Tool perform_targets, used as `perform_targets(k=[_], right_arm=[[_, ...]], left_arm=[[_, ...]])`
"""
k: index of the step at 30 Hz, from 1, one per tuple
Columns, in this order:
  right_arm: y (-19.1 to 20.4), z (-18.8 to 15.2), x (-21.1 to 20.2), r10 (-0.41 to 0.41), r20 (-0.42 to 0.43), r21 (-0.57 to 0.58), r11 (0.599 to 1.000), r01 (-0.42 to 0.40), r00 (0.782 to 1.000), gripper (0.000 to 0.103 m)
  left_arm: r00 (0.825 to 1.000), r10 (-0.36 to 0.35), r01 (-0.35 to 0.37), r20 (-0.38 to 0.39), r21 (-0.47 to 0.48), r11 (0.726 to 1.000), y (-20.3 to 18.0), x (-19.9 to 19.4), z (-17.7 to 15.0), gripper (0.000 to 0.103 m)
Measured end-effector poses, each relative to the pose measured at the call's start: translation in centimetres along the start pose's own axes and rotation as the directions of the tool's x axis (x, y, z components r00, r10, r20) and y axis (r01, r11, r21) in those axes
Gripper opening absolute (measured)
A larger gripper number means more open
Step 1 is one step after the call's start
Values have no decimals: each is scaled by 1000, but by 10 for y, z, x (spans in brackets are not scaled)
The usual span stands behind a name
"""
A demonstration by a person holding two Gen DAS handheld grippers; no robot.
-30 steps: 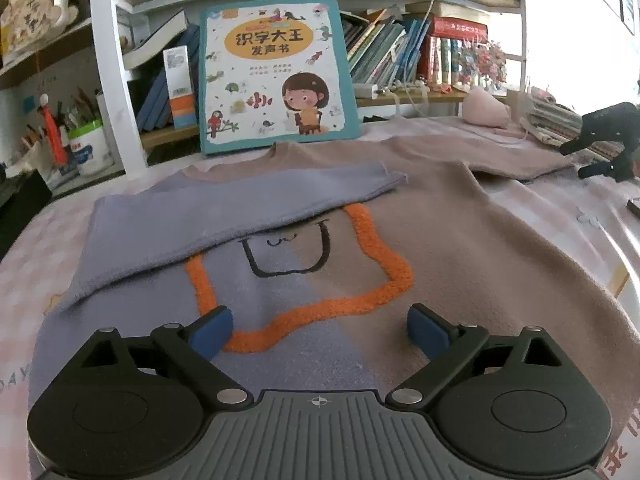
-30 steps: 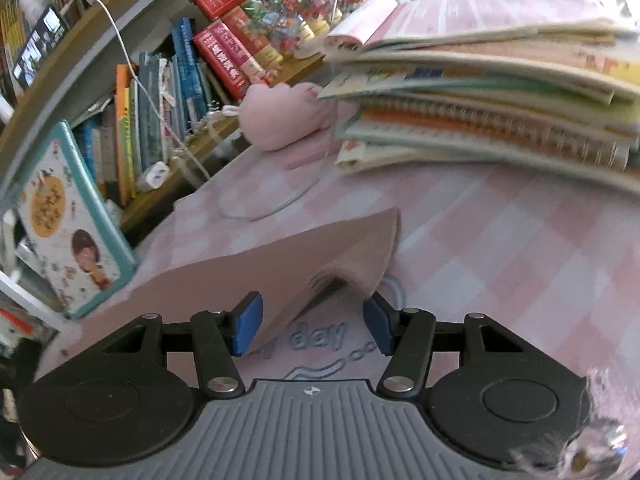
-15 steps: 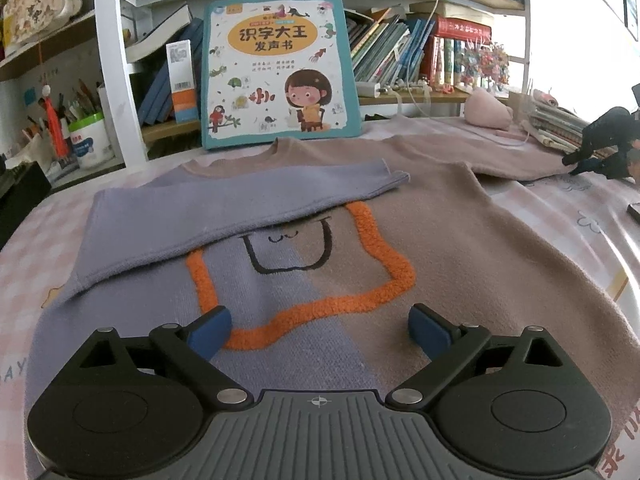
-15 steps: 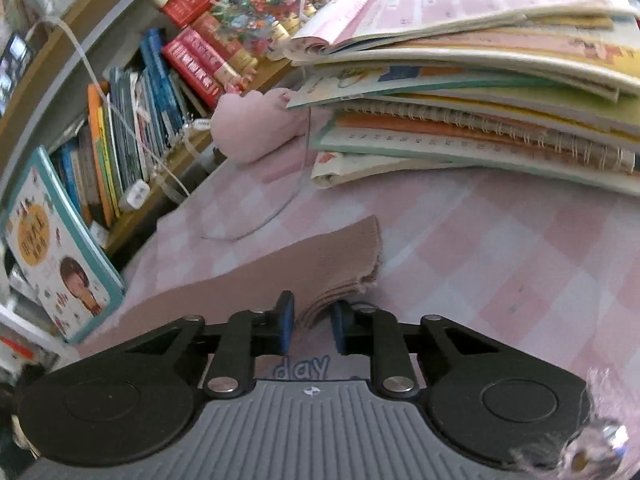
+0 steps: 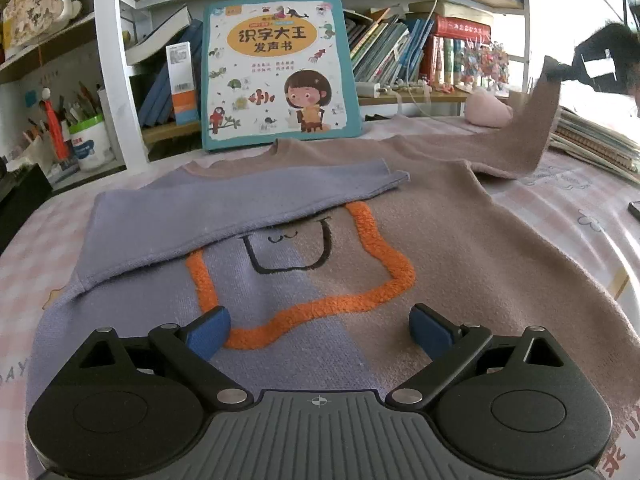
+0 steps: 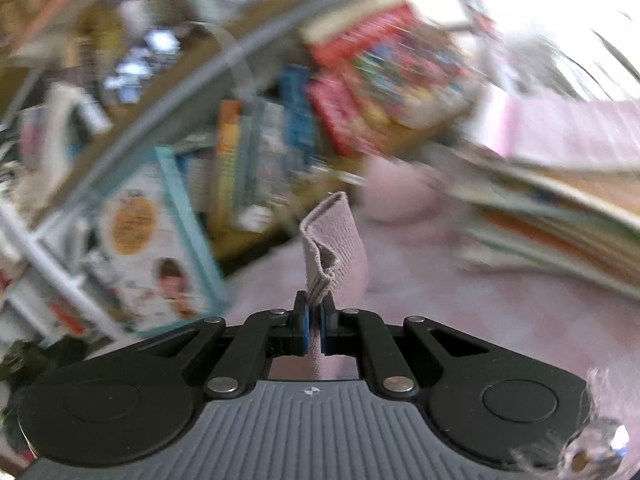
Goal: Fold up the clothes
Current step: 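Grasp the pink sleeve with the right gripper and fold it across the body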
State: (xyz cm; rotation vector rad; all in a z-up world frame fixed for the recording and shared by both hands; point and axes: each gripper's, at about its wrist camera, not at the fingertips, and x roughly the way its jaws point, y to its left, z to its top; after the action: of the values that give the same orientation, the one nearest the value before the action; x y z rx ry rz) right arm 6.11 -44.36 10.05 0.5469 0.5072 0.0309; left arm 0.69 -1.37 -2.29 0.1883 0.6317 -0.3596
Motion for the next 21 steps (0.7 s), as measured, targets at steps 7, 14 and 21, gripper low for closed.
perform_targets(k=[7,14,21], right_arm=[[104,7,14,167,-42,-172,970,-172,985,6],[203,-12,50,283,-143,-289,905,-314,948,6],[288,-49,90,365,-281,-354,820,-449,888,6]], left_arm=[[1000,1,-1,1,0,1000,0,0,-1,98],[1000,11,-11,4,8,1000,-2,-2,-1,99],[1000,23,-23,8,18,1000,-4,-2,-1,100]])
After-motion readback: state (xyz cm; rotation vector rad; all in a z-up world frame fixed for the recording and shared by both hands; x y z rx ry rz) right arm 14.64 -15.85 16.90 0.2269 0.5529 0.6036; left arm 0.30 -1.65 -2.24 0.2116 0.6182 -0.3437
